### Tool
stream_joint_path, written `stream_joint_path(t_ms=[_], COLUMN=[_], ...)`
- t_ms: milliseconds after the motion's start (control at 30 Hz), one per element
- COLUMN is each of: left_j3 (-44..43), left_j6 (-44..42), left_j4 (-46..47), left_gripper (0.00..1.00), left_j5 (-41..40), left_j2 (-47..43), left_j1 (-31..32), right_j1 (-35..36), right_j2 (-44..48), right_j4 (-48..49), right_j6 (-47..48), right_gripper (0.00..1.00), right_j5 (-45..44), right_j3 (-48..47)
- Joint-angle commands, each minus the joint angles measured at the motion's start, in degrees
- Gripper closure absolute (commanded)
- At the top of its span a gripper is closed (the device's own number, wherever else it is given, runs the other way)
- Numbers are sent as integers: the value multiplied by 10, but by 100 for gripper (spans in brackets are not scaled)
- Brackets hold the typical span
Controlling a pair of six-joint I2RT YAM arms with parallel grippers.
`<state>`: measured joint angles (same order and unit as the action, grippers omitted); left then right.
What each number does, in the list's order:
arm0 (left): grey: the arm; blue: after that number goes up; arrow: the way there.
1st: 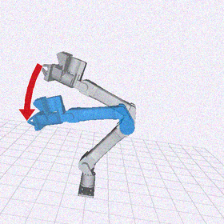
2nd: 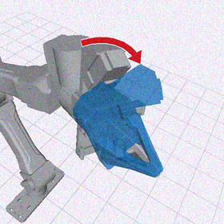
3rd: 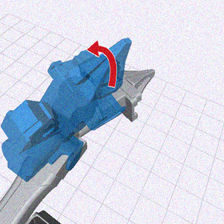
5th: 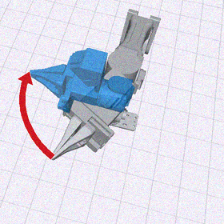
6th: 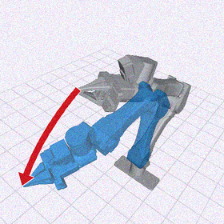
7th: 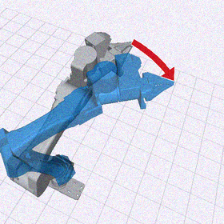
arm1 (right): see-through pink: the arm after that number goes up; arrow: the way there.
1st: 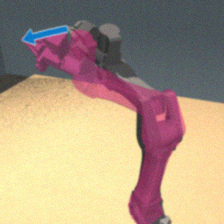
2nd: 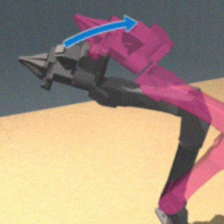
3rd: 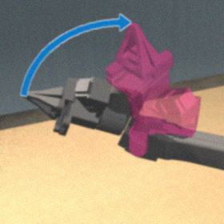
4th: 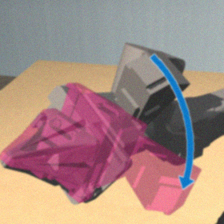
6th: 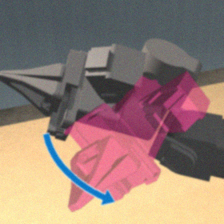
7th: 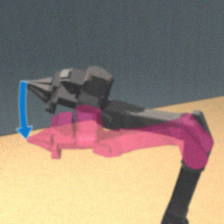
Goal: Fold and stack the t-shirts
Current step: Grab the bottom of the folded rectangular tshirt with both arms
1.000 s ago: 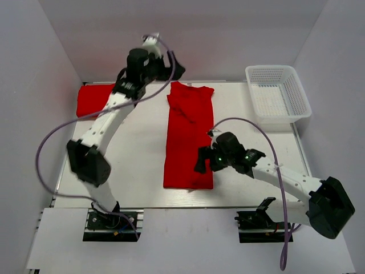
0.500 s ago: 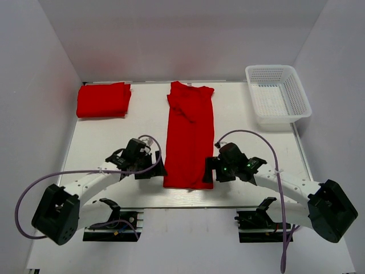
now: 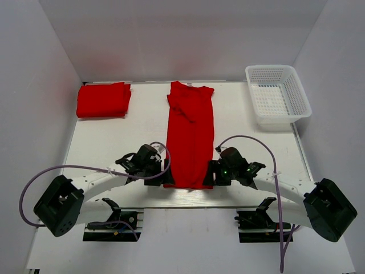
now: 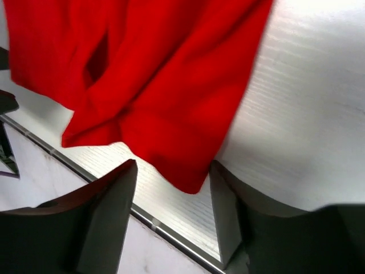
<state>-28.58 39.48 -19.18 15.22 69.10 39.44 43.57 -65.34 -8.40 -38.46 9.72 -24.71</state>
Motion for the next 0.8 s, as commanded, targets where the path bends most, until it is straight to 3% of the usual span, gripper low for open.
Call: stream_joint_path(t_ms=[0, 100, 133, 167, 233, 267, 333, 533, 767], left_j3=[20, 34, 42, 48, 70, 79, 93, 90, 27], left_j6=[2, 14, 20, 20, 39, 45, 51, 56, 51], left_j4=[-22, -22, -17, -17, -4, 2, 7, -23, -70], left_gripper=[18, 37, 42, 57, 72, 86, 98, 100, 100], left_j5=[-39, -63, -70, -70, -62, -62, -56, -49, -39], left_j2=[46, 67, 74, 81, 87, 87, 87, 48, -32], left_j1=[17, 28, 28, 28, 34, 34, 34, 44, 50], right_j1=[1, 1, 0, 0, -1, 0, 0, 3, 6], right_j2=[-9, -12, -13, -15, -3, 4, 46, 147, 163], right_j4=[-1, -4, -8, -17, -33, -33, -34, -45, -77], right_j6=[-15, -29, -33, -47, -57, -67, -68, -42, -28], right_gripper=[43, 67, 88, 96, 100, 100, 100, 100, 100], right_j5=[3, -12, -25, -36, -34, -33, -26, 15, 55], right_j3=[13, 28, 31, 33, 52, 60, 91, 109, 88])
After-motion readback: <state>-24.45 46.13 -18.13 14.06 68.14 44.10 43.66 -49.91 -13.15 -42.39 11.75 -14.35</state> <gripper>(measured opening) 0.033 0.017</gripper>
